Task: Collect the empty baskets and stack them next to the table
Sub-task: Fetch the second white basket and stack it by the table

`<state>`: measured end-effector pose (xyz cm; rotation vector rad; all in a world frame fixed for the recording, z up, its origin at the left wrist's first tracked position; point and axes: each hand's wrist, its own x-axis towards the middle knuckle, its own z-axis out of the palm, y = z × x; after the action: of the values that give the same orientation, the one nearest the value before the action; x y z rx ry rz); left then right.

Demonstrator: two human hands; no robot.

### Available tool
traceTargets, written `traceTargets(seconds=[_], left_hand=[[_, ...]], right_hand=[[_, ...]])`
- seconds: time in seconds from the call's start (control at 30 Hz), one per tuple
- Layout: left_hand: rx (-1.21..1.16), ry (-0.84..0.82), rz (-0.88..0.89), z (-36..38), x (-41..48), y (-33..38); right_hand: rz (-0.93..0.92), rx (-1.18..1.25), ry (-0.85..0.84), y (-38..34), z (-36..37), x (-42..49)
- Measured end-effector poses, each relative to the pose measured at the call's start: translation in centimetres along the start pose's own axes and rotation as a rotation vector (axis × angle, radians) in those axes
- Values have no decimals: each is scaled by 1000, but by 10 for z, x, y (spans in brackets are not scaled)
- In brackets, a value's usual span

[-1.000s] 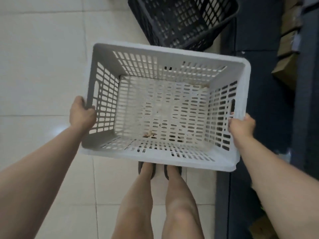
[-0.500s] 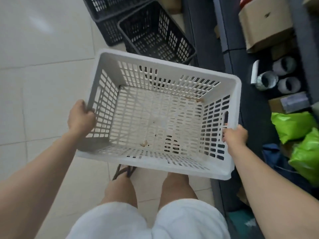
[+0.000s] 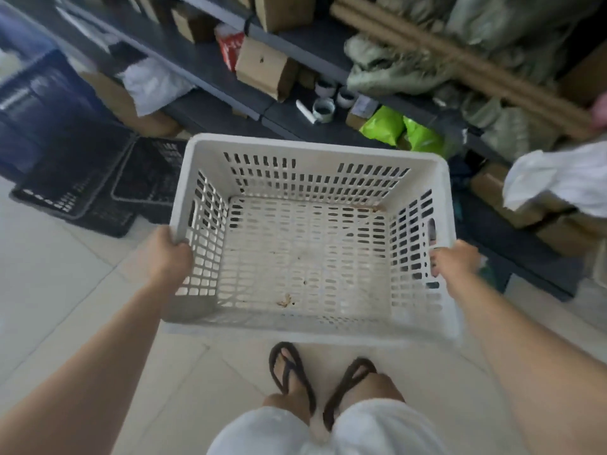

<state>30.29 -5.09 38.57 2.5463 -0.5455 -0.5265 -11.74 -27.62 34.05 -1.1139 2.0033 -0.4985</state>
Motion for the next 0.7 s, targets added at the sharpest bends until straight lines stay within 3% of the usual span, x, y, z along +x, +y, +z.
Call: traceTargets(seconds=[0.23, 0.7], left_hand=[[78, -176, 314, 67, -108, 100], [157, -528, 736, 267, -478, 260]], right_hand=[[155, 256, 223, 147, -161, -26], [426, 541, 612, 482, -496, -121]])
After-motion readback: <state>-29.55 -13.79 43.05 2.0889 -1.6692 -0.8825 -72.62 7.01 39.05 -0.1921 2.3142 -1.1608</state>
